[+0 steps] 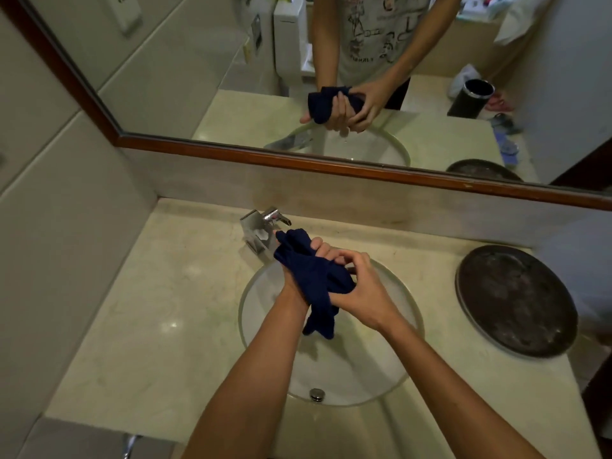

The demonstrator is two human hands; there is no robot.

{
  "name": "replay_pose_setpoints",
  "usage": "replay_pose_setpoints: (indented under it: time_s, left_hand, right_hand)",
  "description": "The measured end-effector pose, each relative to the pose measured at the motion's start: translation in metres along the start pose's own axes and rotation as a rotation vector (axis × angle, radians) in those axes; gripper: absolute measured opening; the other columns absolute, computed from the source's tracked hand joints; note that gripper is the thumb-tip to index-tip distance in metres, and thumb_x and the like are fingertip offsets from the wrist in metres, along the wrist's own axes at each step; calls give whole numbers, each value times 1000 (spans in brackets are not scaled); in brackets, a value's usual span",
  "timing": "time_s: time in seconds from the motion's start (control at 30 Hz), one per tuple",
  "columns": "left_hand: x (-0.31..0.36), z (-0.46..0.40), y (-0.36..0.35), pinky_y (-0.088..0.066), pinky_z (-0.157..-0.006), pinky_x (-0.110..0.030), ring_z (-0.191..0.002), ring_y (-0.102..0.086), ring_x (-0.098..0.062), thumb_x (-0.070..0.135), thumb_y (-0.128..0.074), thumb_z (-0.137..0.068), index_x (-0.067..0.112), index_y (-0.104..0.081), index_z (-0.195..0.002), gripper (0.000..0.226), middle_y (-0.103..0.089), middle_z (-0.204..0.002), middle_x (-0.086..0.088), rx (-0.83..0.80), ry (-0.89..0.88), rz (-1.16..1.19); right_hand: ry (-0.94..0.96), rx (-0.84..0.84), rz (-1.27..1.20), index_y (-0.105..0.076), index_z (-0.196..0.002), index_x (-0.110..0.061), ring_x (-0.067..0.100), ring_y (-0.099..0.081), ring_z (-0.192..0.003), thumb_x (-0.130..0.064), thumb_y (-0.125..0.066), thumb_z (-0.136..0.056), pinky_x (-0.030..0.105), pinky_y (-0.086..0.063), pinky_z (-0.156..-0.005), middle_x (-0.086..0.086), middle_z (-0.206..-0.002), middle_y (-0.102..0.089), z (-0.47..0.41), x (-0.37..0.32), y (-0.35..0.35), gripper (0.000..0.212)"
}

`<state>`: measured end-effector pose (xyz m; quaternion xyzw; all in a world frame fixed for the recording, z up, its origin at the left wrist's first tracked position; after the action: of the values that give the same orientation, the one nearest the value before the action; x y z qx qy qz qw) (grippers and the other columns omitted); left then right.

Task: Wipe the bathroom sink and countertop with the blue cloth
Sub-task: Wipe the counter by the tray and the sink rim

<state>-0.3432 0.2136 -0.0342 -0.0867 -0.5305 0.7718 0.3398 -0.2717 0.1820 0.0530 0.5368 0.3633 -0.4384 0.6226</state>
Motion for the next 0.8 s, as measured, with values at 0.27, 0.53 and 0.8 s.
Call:
replay_pose_setpoints:
  time_s: [0.27,0.53,0.8]
  left_hand:
    - [59,13,-6,-47,-100,-45,-102,-66,-34,40,-70,-90,6,-69,-92,34,-70,-103,-21,-100,-72,-121]
    - [67,24,53,-51,-82,-32,-87,-63,-18,41,-24,-111,19,-59,-104,42,-64,-101,-4,392,91,-283]
    - [84,27,-8,-50,-95,-38,-104,-69,-25,42,-71,-83,17,-77,-111,39,-73,-117,-10,-111,203,-452]
  right_hand:
    - [157,231,234,-60,-133,-30,1,-60,-103,-23,-77,-86,14,-51,-83,-13,-119,-57,6,-26,-16,51]
    - [-71,390,133,-74,-83,-22,9,-63,-65,-17,-63,-93,29,-49,-60,-7,-70,-70,-13,-37,12,16]
    - [-99,186,124,-74,-93,-18,4,-59,-55,-11,-57,-99,17,-41,-46,-2,-75,-69,-28,-66,40,19]
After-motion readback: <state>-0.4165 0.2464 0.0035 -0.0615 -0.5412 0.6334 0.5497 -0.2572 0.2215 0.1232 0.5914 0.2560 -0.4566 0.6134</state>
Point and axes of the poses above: each hand's wrist, its own z-axis away from the middle knuckle, its own y-axis out of the back of the hand, x = y × z, the point moved 10 cm from there along -z, towards the middle knuckle
